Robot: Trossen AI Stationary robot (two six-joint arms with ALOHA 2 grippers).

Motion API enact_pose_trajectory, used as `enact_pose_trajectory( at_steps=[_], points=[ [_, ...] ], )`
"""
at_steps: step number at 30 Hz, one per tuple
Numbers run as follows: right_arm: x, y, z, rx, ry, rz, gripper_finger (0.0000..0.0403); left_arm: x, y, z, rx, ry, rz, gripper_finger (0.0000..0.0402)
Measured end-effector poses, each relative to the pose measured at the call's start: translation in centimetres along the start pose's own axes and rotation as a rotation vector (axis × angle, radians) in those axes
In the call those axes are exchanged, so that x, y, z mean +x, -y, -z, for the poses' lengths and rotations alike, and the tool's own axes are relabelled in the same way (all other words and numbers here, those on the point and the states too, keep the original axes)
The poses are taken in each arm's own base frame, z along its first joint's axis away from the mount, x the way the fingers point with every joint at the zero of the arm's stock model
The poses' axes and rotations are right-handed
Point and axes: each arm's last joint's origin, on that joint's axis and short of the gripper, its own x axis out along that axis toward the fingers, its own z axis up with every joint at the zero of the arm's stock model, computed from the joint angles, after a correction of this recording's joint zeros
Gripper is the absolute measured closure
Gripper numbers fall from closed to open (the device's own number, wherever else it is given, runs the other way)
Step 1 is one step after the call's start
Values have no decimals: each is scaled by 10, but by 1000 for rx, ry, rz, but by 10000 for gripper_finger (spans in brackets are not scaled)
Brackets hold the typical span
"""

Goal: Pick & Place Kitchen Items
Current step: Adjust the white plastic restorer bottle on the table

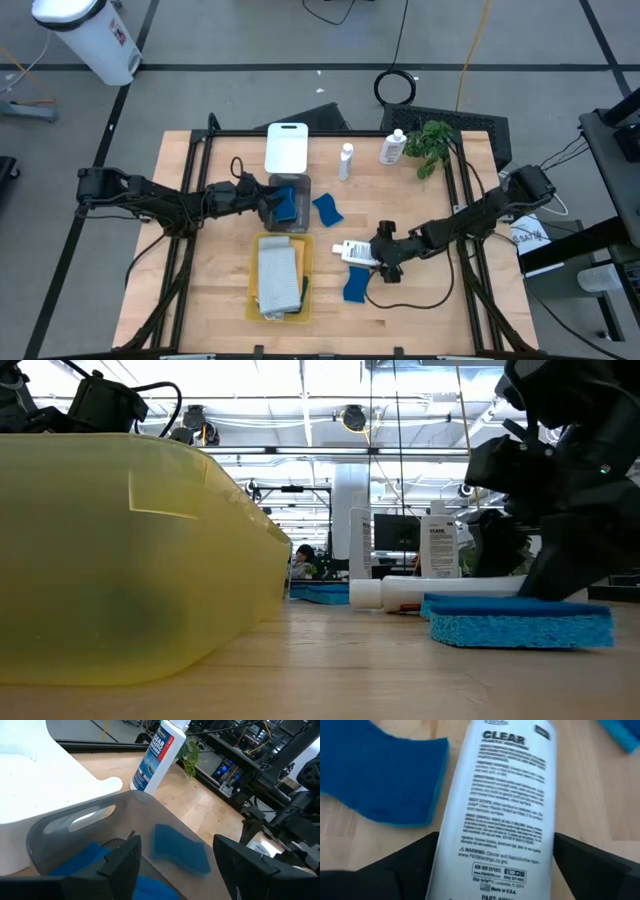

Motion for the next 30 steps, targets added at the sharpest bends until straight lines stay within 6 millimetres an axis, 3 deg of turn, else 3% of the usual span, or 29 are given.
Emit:
enact_pose_trajectory(
  at_steps=[10,13,20,30],
  points=[
    [-9,4,0,33,-1,20,136,0,0,0,1,-1,0,149],
    [-11,5,-1,35,3,36,133,0,0,0,1,-1,0,149],
    [-10,23,7,174,-70,214,84,0,0,0,1,-1,0,149],
    [-8,42,7,241,-110,254,102,0,0,0,1,-1,0,149]
  ],
)
